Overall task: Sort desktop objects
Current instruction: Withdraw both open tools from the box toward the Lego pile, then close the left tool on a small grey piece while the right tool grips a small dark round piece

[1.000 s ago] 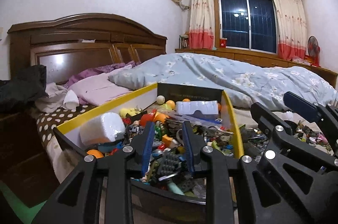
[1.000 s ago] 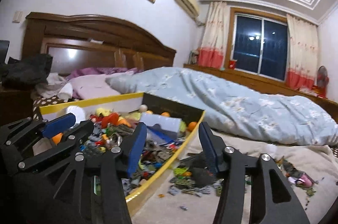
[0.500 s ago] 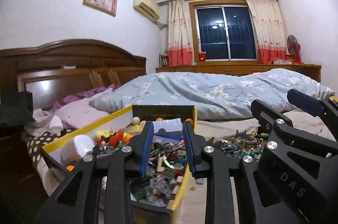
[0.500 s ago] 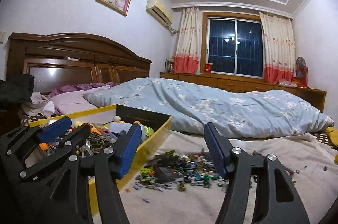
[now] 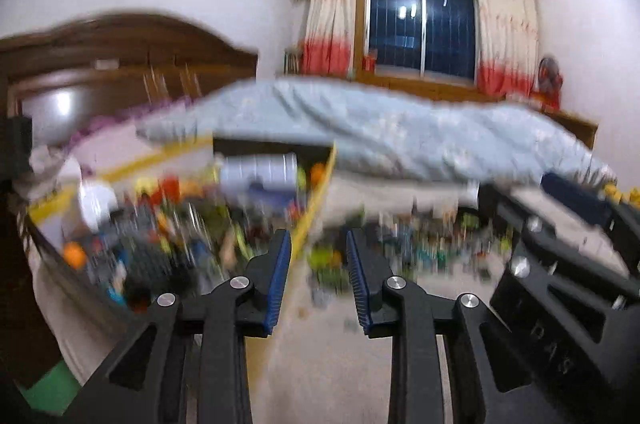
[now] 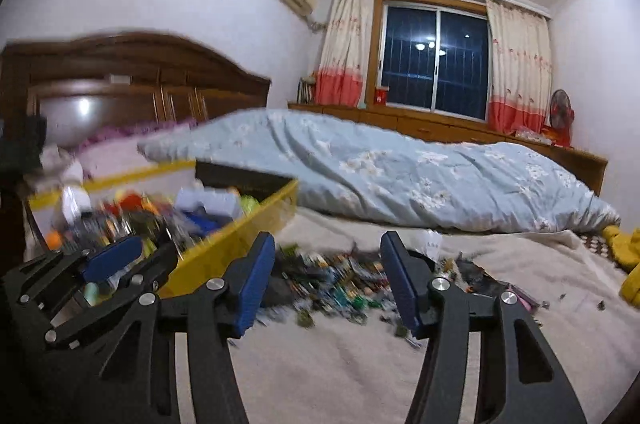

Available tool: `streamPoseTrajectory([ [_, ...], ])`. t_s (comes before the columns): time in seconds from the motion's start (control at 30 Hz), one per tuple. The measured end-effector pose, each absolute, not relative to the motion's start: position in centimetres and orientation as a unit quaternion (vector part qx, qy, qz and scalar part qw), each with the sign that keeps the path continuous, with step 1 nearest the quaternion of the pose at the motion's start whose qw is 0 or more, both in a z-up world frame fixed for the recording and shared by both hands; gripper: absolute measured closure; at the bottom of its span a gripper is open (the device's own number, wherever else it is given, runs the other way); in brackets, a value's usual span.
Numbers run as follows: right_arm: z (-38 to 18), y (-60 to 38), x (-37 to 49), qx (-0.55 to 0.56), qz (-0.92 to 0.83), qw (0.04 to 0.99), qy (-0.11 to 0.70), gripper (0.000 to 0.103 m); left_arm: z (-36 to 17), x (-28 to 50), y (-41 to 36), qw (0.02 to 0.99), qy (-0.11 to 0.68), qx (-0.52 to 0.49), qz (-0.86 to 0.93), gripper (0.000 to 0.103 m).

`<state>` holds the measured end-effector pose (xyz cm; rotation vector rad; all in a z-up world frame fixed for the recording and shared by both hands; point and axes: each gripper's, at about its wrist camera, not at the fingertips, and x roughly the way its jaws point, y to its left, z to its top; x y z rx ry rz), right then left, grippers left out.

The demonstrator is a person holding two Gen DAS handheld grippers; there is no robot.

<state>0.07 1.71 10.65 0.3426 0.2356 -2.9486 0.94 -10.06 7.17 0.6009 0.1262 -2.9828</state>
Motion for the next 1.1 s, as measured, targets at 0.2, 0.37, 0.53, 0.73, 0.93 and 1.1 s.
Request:
streamPoseTrajectory([
  [0.2,7.6,5.4,-0.7,0.187,-0.968,0.152,0.068,0.025,2.9,4.4,-6.8,-0.053,-0.009,0.233,-0.971,0.057],
  [0.37,7.0,12.2,-0.9,0.255,-0.946,0.196,0.040,0.025,2.4,5.8,-9.4,-0.078,-0.018,0.208,-0.975,0.057],
  [0.53,5.2,21.4,-1.9,0.352,-0.927,0.126,-0.032,0.034,1.0,1.6,-12.4,-0.072,0.078,0.296,-0.949,0.058],
  [0.73,4.0,28.2,-0.7,0.395,-0.909,0.101,-0.092,0.040,-0.3,-0.4,-7.3,-0.085,-0.032,0.305,-0.948,0.063],
  [0.93,5.0,24.6,0.5,0.377,-0.911,0.163,-0.035,0.040,-0.6,-3.4,-5.8,-0.008,-0.044,0.332,-0.942,0.064],
  [1.1,5.0,22.0,1.9,0.339,-0.930,0.131,0.055,0.040,-0.8,-5.4,-7.9,0.020,0.019,0.364,-0.931,0.064],
])
